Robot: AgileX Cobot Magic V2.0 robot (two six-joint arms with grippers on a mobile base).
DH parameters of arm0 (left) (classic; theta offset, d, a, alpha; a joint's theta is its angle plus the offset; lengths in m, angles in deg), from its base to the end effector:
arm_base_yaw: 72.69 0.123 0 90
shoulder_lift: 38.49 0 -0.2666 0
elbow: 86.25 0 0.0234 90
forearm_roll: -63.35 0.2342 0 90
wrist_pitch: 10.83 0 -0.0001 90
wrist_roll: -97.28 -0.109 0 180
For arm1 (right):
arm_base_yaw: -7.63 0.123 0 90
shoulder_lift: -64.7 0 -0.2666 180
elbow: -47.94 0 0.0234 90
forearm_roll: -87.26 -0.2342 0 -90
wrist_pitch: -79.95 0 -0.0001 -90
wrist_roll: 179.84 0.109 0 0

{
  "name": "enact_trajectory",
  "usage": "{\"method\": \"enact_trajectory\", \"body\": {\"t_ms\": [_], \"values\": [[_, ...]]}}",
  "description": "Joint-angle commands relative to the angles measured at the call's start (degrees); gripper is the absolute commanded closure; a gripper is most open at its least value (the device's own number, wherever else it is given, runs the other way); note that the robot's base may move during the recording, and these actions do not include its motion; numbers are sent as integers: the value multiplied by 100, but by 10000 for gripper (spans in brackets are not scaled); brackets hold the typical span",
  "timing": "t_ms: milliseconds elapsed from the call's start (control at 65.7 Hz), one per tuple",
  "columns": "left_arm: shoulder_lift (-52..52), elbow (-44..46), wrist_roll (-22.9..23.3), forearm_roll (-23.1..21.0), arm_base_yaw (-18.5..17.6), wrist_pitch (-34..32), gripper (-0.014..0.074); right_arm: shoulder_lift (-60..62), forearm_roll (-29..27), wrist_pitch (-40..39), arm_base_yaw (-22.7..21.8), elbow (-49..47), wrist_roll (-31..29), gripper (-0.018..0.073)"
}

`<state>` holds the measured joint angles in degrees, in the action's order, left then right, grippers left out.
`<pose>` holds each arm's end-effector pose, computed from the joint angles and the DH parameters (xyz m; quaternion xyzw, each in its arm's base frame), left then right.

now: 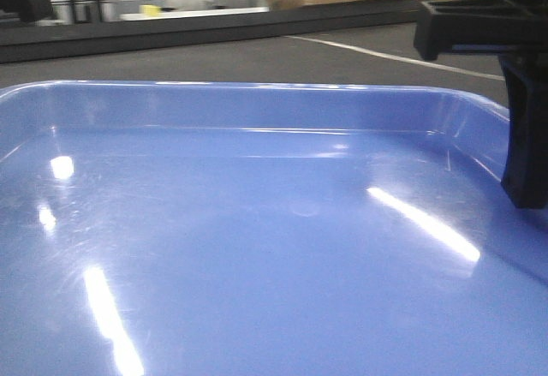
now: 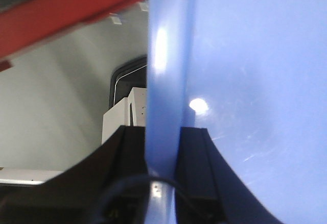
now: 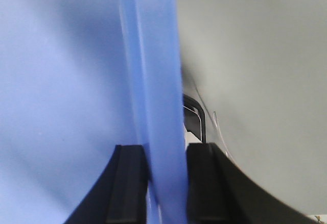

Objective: Grab blue tray and place on right shelf
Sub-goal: 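Hold the tray level in both grippers while the base turns away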

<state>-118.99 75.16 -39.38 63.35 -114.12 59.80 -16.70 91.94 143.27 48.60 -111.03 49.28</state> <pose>0.1577 -0.1392 0.2648 -0.0166 0.9958 -0.0604 0.0662 0.1718 0.1387 0.2537 0.0568 0.9899 0.0605 0.1148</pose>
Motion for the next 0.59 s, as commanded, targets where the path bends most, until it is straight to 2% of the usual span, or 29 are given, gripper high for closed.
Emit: {"method": "enact_trajectory", "body": {"t_ms": [0, 579], "values": [[131, 149, 165, -286, -58, -116, 645, 180, -85, -286, 25, -152, 89, 335], [131, 149, 165, -286, -58, -75, 645, 180, -85, -286, 25, -152, 89, 335]]}}
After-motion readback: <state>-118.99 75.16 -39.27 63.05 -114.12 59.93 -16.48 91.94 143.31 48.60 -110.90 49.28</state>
